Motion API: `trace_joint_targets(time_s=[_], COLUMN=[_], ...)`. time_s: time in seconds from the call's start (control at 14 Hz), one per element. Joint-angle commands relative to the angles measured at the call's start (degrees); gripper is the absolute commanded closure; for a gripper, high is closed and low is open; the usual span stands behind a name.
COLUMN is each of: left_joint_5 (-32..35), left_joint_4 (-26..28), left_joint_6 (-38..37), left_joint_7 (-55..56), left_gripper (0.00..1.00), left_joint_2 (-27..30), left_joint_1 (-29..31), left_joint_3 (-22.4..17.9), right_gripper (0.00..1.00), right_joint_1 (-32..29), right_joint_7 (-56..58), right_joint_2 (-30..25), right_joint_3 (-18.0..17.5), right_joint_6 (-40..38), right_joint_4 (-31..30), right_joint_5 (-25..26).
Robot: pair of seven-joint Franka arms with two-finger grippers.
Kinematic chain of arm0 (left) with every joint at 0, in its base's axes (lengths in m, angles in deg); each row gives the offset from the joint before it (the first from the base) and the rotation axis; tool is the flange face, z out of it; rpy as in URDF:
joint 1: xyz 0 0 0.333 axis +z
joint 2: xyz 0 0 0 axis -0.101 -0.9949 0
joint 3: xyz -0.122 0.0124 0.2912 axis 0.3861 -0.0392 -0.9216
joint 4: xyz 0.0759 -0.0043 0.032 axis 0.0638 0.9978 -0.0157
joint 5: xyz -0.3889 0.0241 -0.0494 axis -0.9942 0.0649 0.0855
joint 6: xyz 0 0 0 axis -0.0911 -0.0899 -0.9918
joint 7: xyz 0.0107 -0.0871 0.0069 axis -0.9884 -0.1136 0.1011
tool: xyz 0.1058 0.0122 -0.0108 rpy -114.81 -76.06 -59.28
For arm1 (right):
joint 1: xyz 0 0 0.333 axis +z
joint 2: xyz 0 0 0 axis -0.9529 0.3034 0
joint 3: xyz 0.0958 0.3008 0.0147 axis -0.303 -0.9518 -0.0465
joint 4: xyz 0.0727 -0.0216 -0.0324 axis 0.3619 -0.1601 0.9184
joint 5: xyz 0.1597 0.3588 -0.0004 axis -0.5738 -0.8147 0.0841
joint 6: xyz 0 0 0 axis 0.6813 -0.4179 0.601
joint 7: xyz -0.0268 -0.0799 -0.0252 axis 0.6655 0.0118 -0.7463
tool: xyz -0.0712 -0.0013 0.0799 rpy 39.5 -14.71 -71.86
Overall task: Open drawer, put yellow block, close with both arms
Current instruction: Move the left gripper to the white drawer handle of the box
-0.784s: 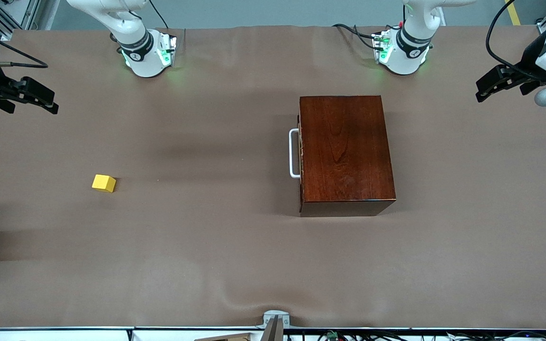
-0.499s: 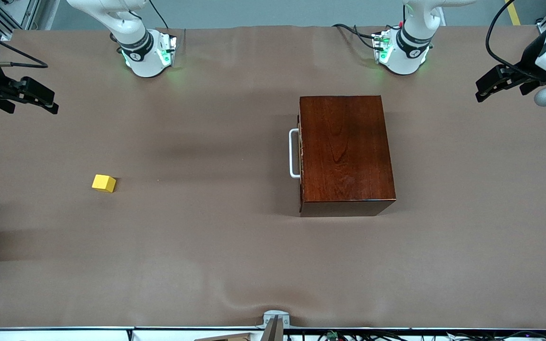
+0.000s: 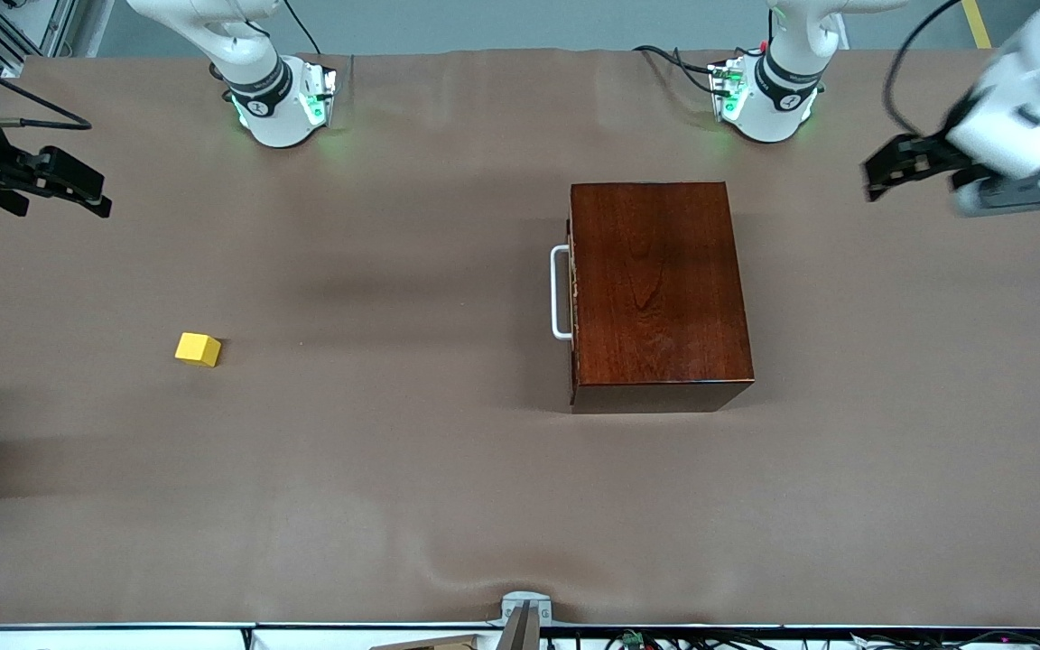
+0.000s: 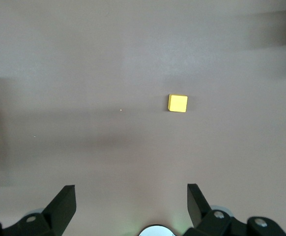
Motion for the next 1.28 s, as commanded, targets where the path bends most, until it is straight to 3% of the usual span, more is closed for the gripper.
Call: trace_joint_targets(time_s=[0.0,0.14,0.43,0.78,1.0,1.21], left_joint_5=[1.4,3.3,6.1,8.4,8.5,8.4], left_joint_4=[-5.6,-9.0,-12.4,-17.0,-19.4,-20.9], left_joint_6=[-0.3,-0.2,4.0,10.7,14.2,17.6], left_joint_7=[4.5,8.0,21.0,30.7,34.5,37.8], left_gripper=[0.0,0.0,0.0,0.0,0.0,0.0], left_joint_2=[-6.3,-10.9,-19.0,-28.6,-34.0,-37.9], left_joint_1=[-1.6,-6.0,-18.5,-27.8,-34.5,-45.3], left_joint_3=[5.2,7.3,6.9,5.7,1.2,-9.2], right_gripper=[0.0,0.0,0.0,0.0,0.0,0.0], right_joint_1=[-0.3,-0.3,-0.3,-0.3,-0.3,-0.3], right_joint_7=[0.3,0.3,0.3,0.3,0.3,0.3], right_joint_2=[-1.1,-1.1,-1.1,-1.1,-1.1,-1.1], right_joint_3=[-0.1,-0.1,-0.1,-0.1,-0.1,-0.1], right_joint_6=[0.3,0.3,0.3,0.3,0.3,0.3], right_joint_4=[-1.1,-1.1,-1.1,-1.1,-1.1,-1.1], right_joint_5=[0.3,0.3,0.3,0.3,0.3,0.3])
